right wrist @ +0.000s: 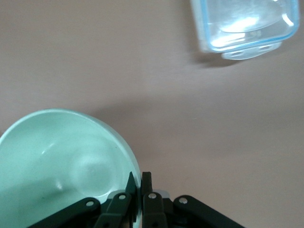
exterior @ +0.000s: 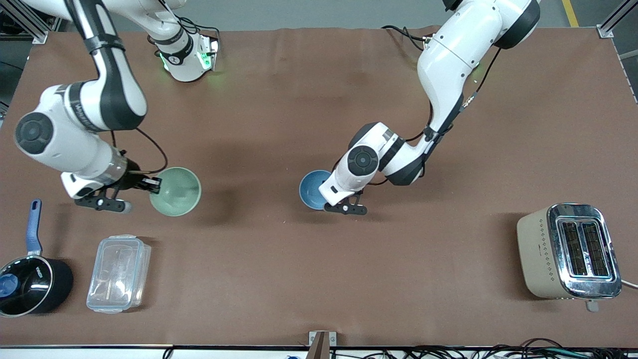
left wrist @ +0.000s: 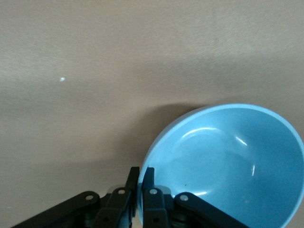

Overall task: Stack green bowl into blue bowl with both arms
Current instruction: 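Carry both bowls toward each other at the table middle, then lower the green bowl into the blue bowl while the left gripper releases and withdraws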

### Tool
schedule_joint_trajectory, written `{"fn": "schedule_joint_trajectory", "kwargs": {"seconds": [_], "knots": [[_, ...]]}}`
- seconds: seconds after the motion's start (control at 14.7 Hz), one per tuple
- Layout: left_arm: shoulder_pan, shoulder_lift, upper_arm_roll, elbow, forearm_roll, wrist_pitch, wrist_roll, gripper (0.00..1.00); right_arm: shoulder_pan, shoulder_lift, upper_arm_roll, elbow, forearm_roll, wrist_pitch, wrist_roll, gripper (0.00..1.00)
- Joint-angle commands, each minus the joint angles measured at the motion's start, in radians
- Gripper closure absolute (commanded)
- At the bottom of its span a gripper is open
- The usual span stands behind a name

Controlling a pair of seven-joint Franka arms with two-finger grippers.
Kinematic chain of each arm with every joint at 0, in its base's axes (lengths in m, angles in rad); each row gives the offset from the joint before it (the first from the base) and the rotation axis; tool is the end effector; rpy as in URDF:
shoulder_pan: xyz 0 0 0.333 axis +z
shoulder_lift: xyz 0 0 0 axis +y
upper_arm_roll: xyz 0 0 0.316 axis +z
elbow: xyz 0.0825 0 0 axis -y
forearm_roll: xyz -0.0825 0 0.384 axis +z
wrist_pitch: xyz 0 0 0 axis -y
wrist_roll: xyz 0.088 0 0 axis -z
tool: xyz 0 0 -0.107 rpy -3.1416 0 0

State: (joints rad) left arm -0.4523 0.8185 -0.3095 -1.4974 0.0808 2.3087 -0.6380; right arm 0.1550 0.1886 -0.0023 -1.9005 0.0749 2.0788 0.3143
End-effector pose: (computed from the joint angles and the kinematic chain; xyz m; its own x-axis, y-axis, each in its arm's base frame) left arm 0.5449 -0.4654 0.2018 0.9934 -0.0864 -0.0750 -0.0747 -0.9864 0.1467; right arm 0.5941 0.0953 0.4016 0.9801 -0.1961 -0.0309 -0.1976 -0.9786 -0.0579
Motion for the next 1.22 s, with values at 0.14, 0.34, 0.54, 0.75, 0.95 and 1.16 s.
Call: {"fn": "schedule_joint_trajectory", "kwargs": {"seconds": [0.14, 0.34, 0.54, 0.75, 0.95, 1.16], "knots": [[0.013, -0.070, 0.024, 0.039, 0.011, -0.027, -0.019, 0.00, 0.191, -0.001, -0.008, 0.055, 0.019, -0.003, 0.268, 1.00], [0.044, -0.197, 0.098, 0.072, 0.062, -0.187, 0.000, 0.00, 0.309, 0.064, -0.008, 0.089, 0.019, 0.059, 0.461, 1.00], [0.142, -0.344, 0.101, 0.086, 0.097, -0.359, 0.024, 0.00, 0.429, 0.211, -0.010, 0.181, 0.014, 0.142, 0.635, 1.00], [0.227, -0.453, 0.098, 0.086, 0.097, -0.507, 0.182, 0.00, 0.506, 0.302, -0.010, 0.224, 0.000, 0.211, 0.755, 1.00], [0.326, -0.519, 0.087, 0.086, 0.074, -0.581, 0.303, 0.00, 0.537, 0.342, -0.011, 0.221, -0.001, 0.259, 0.799, 1.00], [0.349, -0.602, 0.092, 0.086, 0.060, -0.696, 0.446, 0.00, 0.554, 0.371, -0.013, 0.216, -0.001, 0.299, 0.822, 0.99]]}}
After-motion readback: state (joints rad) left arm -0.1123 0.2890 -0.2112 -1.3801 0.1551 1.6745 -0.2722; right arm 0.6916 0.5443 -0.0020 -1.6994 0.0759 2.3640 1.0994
